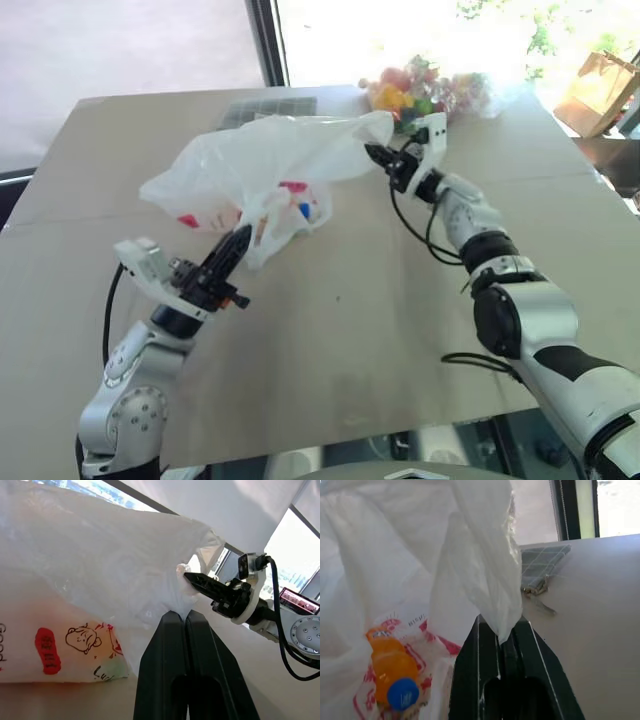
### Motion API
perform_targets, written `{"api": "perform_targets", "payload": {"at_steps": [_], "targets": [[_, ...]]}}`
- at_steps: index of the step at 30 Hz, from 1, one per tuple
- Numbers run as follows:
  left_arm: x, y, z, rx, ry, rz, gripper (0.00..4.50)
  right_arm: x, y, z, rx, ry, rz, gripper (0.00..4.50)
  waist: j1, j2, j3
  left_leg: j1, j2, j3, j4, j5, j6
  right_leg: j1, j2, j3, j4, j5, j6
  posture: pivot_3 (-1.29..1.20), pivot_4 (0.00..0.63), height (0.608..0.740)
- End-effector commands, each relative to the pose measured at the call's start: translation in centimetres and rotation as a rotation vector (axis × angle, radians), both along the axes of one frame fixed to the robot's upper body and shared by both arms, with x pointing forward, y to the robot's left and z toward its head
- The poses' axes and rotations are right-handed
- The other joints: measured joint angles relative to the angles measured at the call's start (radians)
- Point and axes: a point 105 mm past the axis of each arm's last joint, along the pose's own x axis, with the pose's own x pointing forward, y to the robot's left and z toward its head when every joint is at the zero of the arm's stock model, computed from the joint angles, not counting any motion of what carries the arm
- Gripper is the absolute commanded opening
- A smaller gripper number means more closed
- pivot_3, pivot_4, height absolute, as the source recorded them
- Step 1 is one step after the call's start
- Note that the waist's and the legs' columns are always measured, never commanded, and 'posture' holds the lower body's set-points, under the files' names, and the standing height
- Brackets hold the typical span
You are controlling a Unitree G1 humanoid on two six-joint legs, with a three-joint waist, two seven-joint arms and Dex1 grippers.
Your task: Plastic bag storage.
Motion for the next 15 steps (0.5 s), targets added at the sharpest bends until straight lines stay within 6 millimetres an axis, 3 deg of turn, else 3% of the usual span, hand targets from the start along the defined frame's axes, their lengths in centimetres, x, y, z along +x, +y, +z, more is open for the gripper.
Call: {"api": "perform_targets", "payload": {"at_steps": [1,4,9,15], "targets": [[0.9,0.0,2.2,-0.017,-0.026,-0.041,0.0,-2.5,-0.7,2.6,-0.034,-0.032,0.163,0.02,0.001,0.0,0.0,0.0,0.0,0.0,0.0,0.0,0.0,0.0,0.0,0.0,0.0,0.0,0.0,0.0,0.15,0.74],[2.2,0.6,4.1,-0.029,-0.04,-0.019,0.0,-4.9,-1.8,3.6,-0.054,-0.01,0.248,0.02,-0.001,0.0,0.001,0.0,0.0,0.0,0.0,0.0,0.0,0.0,0.0,0.0,0.0,0.0,0.0,0.0,0.15,0.74],[6.3,3.2,11.3,-0.117,-0.089,0.04,0.0,-11.2,-5.1,10.2,0.032,-0.066,0.459,0.02,0.01,-0.001,0.005,-0.001,0.0,-0.003,0.001,0.0,0.0,0.0,0.0,-0.003,0.001,0.0,0.0,0.0,0.15,0.74],[8.3,5.8,19.1,-0.253,-0.217,-0.007,0.0,-12.7,-8.4,17.3,0.252,-0.156,0.475,0.02,0.001,-0.001,0.006,0.0,-0.002,-0.003,0.0,0.0,-0.001,0.002,0.0,-0.002,-0.001,0.0,0.0,0.0,0.15,0.74]]}}
